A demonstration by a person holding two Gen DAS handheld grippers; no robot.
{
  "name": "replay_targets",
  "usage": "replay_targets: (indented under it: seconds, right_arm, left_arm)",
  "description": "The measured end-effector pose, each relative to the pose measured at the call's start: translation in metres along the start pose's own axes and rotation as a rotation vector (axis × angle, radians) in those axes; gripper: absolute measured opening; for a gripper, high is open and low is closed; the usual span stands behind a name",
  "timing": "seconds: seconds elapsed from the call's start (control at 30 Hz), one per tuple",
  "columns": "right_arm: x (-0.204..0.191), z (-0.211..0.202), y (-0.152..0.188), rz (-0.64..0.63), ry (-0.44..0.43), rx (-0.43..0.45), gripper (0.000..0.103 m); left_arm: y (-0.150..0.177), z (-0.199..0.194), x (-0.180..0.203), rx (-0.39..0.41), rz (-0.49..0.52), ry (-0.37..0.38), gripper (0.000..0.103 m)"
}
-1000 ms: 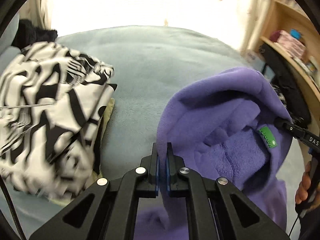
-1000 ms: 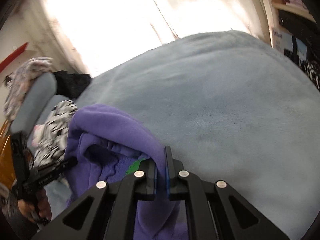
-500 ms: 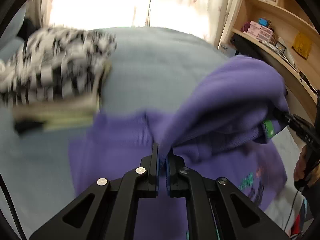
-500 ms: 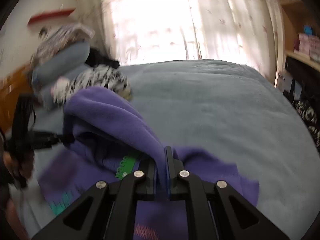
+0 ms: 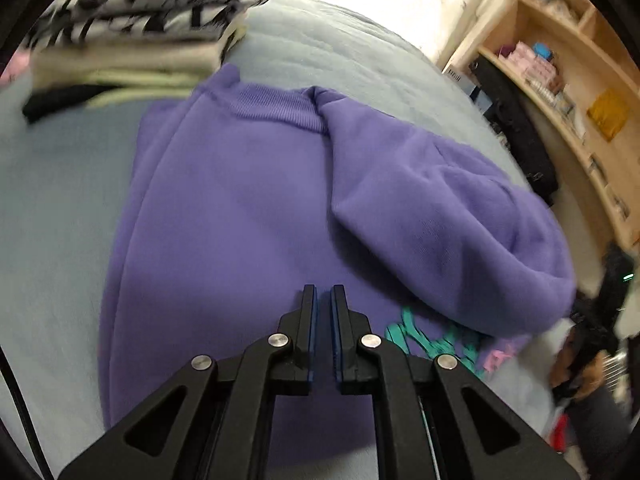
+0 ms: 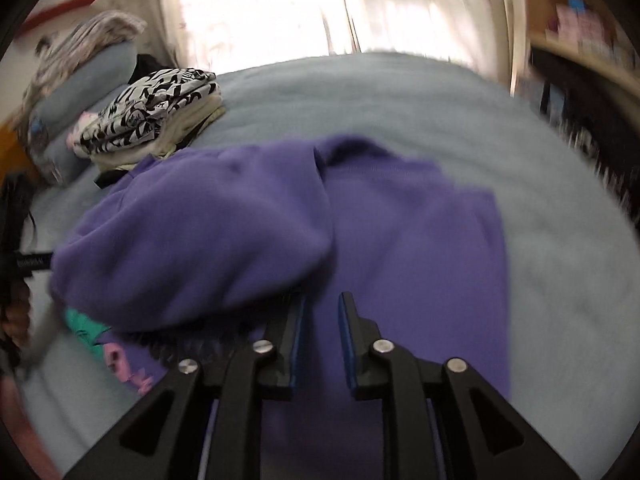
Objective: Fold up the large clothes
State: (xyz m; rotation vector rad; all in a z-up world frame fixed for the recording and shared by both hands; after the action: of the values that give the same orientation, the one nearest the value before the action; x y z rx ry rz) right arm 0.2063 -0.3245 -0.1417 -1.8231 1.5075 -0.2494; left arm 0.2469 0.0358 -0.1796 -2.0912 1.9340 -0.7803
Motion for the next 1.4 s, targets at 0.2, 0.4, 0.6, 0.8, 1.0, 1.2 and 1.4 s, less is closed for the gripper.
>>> replay_targets:
  seconds: [0.2, 0.4, 0.6, 0.8, 1.0, 1.2, 1.4]
  right_arm:
    - [-0.004, -0.009, 0.021, 0.178, -0.219, 0.038, 0.035]
    - [-0.010, 0.001, 0.019, 0.301, -0.390, 0.072, 0.036]
    - [-0.019, 0.009, 0.009, 0.329, -0.538, 0.102, 0.036]
    - [-0.019, 0.028, 0.004, 0.382, -0.556, 0.106, 0.052]
    - [-0.027, 0.029, -0.004, 0.399, -0.452, 0.110, 0.005]
    - [-0.033, 0.021, 0.000, 0.515, -0.221, -0.006, 0.005]
    - [-0.032, 0.051, 0.029, 0.503, -0.035, -0.117, 0.005]
  left_arm:
    - [0.018, 0.002, -0.004, -0.041, -0.110, 0.225, 0.018]
    - [0.015, 0.020, 0.011, -0.048, -0.191, 0.390, 0.021]
    - [0.014, 0.033, 0.026, -0.058, -0.215, 0.546, 0.021]
    - [0.007, 0.047, 0.036, -0.070, -0.238, 0.577, 0.024]
    - [-0.008, 0.039, 0.041, -0.043, -0.307, 0.399, 0.007]
    - [-0.005, 0.029, 0.059, -0.184, -0.244, 0.000, 0.005]
    - [0.016, 0.055, 0.051, -0.252, -0.254, -0.144, 0.005]
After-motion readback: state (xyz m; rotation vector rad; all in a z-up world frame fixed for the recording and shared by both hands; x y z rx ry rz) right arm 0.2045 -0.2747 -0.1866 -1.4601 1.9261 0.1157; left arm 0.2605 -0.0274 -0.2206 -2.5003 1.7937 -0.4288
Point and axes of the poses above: each gripper's, at about its wrist camera, not at the fingertips, and z roughly the way its jaws point, x to its right, y to its underside, the point moved 5 cm from there along z, roughly the way its jaws point, and after that the axes turned 13 degrees about -y, right-handed, at the moved point
